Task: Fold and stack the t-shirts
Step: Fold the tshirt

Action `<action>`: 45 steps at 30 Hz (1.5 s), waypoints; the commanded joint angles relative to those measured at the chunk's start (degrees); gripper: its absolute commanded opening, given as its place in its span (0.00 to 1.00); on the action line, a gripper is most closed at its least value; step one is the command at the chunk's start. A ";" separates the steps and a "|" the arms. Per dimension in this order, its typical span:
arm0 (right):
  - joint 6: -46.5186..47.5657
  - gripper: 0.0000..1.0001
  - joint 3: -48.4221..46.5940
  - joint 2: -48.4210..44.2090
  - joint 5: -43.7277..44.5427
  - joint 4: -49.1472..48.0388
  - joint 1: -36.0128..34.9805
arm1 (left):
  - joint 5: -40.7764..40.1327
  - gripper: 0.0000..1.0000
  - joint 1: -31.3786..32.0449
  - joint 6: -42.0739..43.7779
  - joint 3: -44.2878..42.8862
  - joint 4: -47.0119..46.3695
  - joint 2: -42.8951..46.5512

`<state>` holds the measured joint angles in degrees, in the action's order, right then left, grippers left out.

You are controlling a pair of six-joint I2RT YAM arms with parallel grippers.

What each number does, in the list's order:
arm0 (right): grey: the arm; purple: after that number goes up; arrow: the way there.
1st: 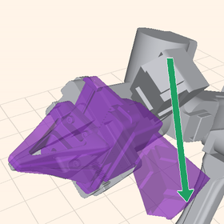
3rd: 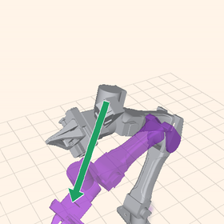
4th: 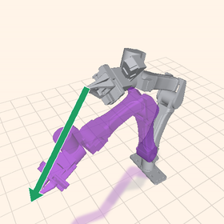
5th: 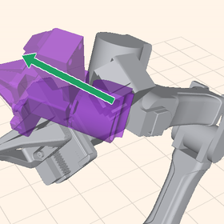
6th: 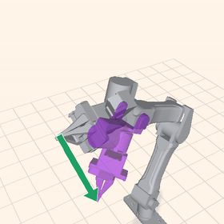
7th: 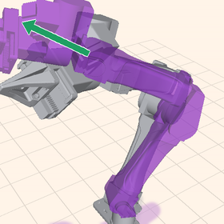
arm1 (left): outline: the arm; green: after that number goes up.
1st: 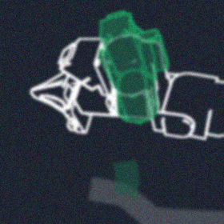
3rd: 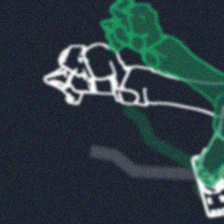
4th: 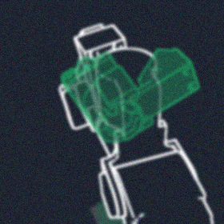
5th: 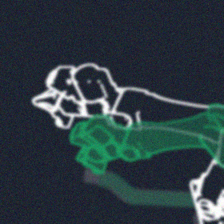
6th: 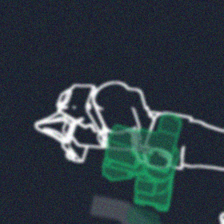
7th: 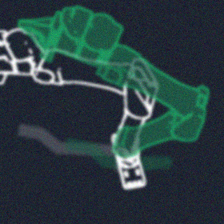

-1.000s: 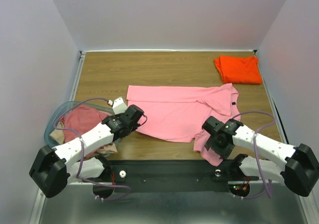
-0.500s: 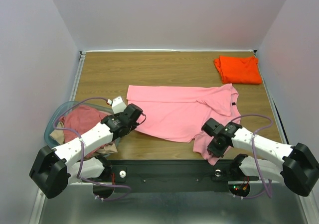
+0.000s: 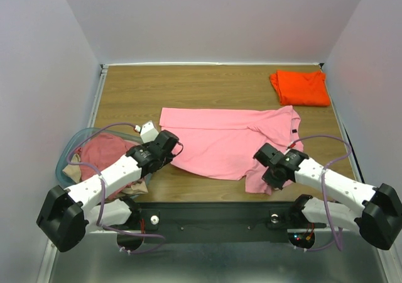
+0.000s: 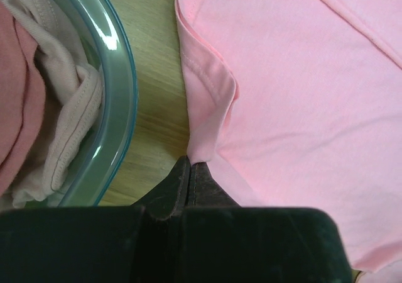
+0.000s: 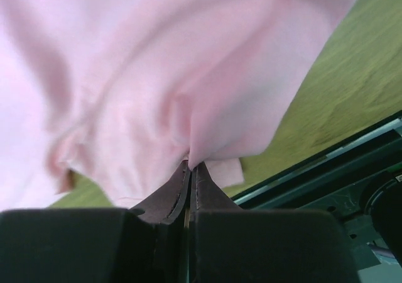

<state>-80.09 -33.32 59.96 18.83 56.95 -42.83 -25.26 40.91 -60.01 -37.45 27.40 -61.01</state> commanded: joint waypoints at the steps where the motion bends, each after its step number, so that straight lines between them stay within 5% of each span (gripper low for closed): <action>1: -0.24 0.00 -6.47 -1.16 9.80 4.31 -0.24 | -0.32 0.00 -1.26 0.15 0.10 -1.64 -0.86; 13: 9.50 0.00 -19.85 7.27 21.77 4.76 6.43 | -0.23 0.00 -5.48 0.86 -3.76 -3.05 -5.60; 20: 19.53 0.00 -23.36 9.73 20.19 -7.54 14.60 | -0.23 0.00 -8.47 2.61 -7.37 -4.02 -10.08; 45: 34.65 0.00 -35.67 32.75 12.72 -24.25 29.11 | 0.65 0.00 -17.35 5.96 -22.05 -7.97 -32.32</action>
<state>-48.34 -65.80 90.48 32.01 37.60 -15.05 -21.87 24.51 -54.41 -56.36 19.18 -92.79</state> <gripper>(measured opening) 0.023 0.026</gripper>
